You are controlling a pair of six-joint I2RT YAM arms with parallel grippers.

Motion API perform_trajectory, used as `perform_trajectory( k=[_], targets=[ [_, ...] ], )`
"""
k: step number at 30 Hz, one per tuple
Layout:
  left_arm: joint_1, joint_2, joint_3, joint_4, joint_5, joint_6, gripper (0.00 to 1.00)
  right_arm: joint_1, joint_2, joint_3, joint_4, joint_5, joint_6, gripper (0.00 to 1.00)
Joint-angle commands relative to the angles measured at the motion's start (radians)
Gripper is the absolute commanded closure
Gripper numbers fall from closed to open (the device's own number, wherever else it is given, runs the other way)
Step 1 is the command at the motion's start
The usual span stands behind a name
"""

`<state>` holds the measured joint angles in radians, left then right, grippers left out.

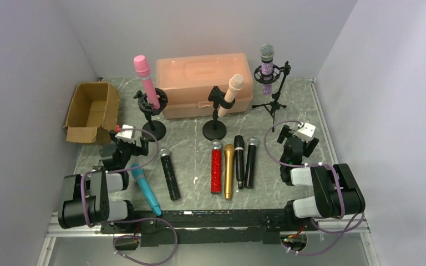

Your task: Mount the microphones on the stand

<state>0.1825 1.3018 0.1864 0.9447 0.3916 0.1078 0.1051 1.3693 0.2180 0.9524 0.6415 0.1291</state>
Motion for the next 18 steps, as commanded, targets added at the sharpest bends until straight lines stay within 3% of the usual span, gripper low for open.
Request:
perform_trajectory(
  k=[1,3,4,5,6,8,11,18],
  targets=[
    [-0.003,0.088,-0.093,0.453,0.03,-0.024,0.01,-0.005,0.031,-0.009,0.174,-0.114,-0.047,0.0],
    [-0.003,0.048,-0.03,0.245,0.013,-0.017,0.01,-0.006,0.081,0.01,0.16,-0.181,-0.064,0.0],
    [-0.012,0.043,0.026,0.12,-0.019,-0.027,0.01,-0.009,0.14,0.007,0.243,-0.162,-0.089,0.0],
    [-0.038,0.058,0.039,0.153,-0.072,-0.025,0.01,-0.009,0.133,0.016,0.251,-0.164,-0.085,0.0],
    [-0.053,0.062,0.025,0.182,-0.102,-0.016,0.01,-0.028,0.104,0.035,0.135,-0.2,-0.037,0.0],
    [-0.056,0.038,0.034,0.115,-0.109,-0.012,0.01,-0.069,0.117,0.025,0.173,-0.228,-0.035,0.0],
    [-0.056,0.054,0.021,0.176,-0.11,-0.018,0.01,-0.07,0.11,0.021,0.176,-0.227,-0.031,0.0],
    [-0.056,0.049,0.026,0.153,-0.11,-0.016,0.01,-0.07,0.103,0.02,0.169,-0.227,-0.03,0.0]
  ],
)
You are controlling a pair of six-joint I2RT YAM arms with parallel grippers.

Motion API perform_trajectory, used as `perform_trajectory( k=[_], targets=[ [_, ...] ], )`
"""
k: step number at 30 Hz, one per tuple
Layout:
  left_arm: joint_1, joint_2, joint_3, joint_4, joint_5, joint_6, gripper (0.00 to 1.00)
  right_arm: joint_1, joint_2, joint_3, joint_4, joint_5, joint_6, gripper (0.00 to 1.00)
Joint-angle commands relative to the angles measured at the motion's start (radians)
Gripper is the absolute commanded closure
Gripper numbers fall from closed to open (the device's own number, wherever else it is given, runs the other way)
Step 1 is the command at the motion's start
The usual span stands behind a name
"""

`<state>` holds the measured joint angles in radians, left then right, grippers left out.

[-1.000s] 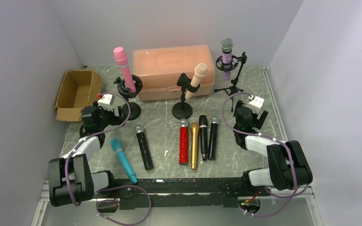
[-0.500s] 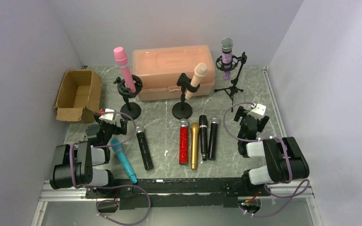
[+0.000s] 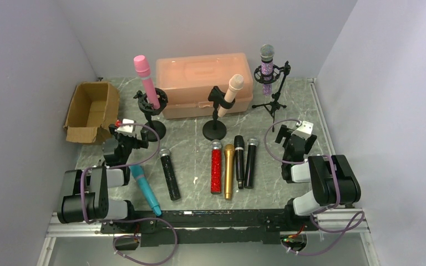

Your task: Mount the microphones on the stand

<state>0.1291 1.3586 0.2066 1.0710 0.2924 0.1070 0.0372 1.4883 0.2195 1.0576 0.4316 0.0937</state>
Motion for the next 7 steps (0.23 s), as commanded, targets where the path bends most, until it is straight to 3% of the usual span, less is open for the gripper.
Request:
perform_trajectory(
  k=[1,7],
  targets=[
    [-0.002,-0.011,0.007,0.021,-0.01,-0.015,0.01,-0.002,-0.018,0.018,0.059,-0.017,0.007,0.0],
    [-0.003,-0.008,0.01,0.016,-0.015,-0.014,0.01,-0.002,-0.017,0.018,0.06,-0.017,0.008,0.0]
  ],
)
